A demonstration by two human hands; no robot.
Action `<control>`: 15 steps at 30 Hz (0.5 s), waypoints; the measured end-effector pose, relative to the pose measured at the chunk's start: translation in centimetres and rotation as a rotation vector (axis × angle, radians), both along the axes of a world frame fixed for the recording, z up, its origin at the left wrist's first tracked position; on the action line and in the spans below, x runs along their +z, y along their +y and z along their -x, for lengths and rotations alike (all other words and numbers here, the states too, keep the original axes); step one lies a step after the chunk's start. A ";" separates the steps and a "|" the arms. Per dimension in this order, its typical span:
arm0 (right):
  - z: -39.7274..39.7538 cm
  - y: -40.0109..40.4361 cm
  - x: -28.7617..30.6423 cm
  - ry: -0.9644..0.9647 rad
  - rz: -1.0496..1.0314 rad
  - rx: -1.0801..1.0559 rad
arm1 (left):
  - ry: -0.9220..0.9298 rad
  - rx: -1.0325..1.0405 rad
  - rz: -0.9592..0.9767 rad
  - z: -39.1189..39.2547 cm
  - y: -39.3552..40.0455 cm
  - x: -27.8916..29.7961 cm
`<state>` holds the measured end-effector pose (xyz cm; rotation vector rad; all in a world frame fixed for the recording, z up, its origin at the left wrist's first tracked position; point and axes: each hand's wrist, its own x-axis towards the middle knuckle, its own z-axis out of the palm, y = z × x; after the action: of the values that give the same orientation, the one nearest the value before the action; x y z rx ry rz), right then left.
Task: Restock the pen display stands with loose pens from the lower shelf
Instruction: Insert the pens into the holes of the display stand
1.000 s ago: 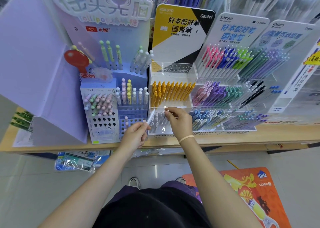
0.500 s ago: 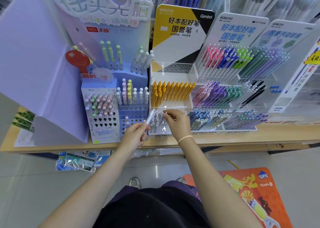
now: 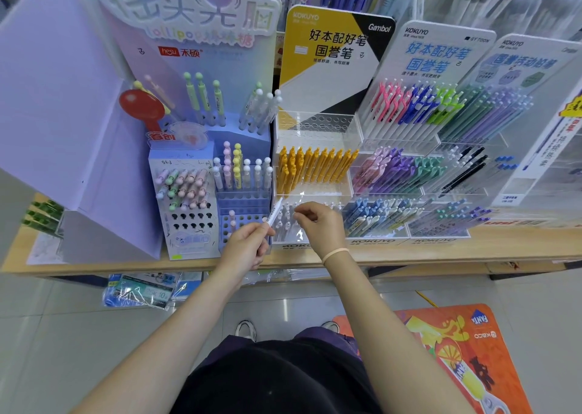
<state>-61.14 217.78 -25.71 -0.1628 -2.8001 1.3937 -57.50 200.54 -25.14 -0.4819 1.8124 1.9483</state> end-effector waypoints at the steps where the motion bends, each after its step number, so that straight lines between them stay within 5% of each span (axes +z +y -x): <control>1: 0.1 0.0 0.0 -0.002 0.006 -0.002 | 0.002 -0.004 -0.003 0.0 -0.1 0.0; 6: 0.2 0.0 0.3 -0.047 0.135 -0.067 | 0.009 -0.056 -0.049 0.0 -0.2 0.2; 11: -0.4 -0.6 2.8 -0.162 0.619 -0.082 | 0.038 -0.147 -0.026 0.0 0.4 0.7; 15: -1.0 -0.1 3.7 -0.143 0.666 -0.078 | 0.103 -0.229 0.095 0.1 1.1 1.4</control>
<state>-60.16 217.66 -22.05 -0.3779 -2.2678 2.3083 -57.58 201.59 -23.76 -0.1949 1.9375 1.7669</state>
